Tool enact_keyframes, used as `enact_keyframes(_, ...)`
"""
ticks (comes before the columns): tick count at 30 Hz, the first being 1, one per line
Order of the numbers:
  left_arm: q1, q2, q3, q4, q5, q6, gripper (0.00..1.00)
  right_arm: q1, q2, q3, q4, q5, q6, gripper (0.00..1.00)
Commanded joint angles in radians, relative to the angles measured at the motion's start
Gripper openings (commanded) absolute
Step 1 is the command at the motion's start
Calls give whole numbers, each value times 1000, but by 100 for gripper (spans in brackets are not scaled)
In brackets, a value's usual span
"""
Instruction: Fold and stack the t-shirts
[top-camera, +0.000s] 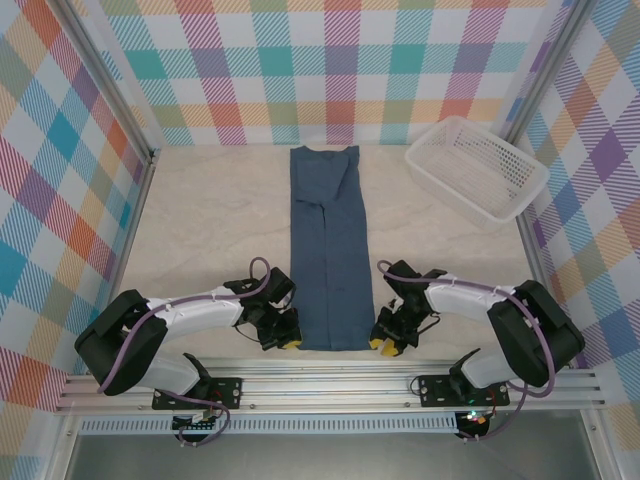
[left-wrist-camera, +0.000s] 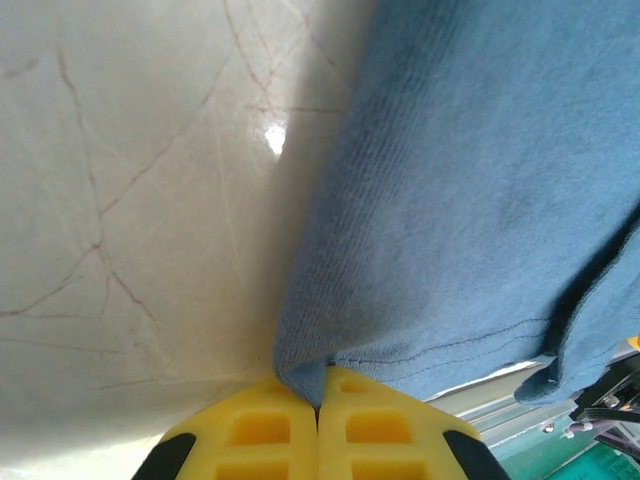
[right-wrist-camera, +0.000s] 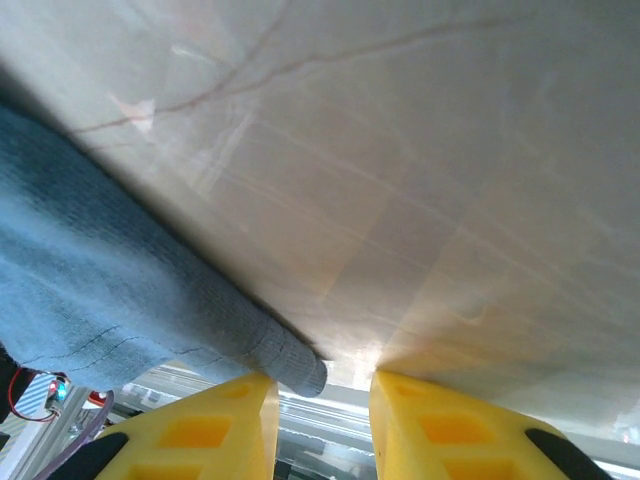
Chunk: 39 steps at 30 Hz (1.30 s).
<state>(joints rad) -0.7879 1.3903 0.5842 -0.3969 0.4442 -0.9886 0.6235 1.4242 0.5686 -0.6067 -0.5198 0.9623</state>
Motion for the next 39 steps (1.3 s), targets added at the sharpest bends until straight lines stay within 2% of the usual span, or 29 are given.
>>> enact_keyframes(1, -17, 5, 31, -50, -1, 28, 0, 20, 24, 51, 100, -1, 7, 30)
enact_keyframes(5, -17, 15, 46, -57, 3, 40, 0, 20, 34, 85, 38, -4, -11, 31)
enact_keyframes(12, -16, 31, 60, -54, 6, 49, 0, 21, 70, 64, 47, -19, -10, 30)
enact_keyframes(19, -16, 13, 50, -65, 1, 45, 0, 21, 10, 56, -53, 27, -37, 30)
enact_keyframes(26, -16, 0, 42, -68, -4, 42, 0, 21, 12, 42, -49, 23, -37, 36)
enact_keyframes(35, -16, 3, 39, -59, -8, 38, 0, 35, 120, 100, 32, 31, -23, 26)
enact_keyframes(39, -17, -14, 34, -60, -23, 32, 0, 43, 132, 117, 72, 43, -13, 13)
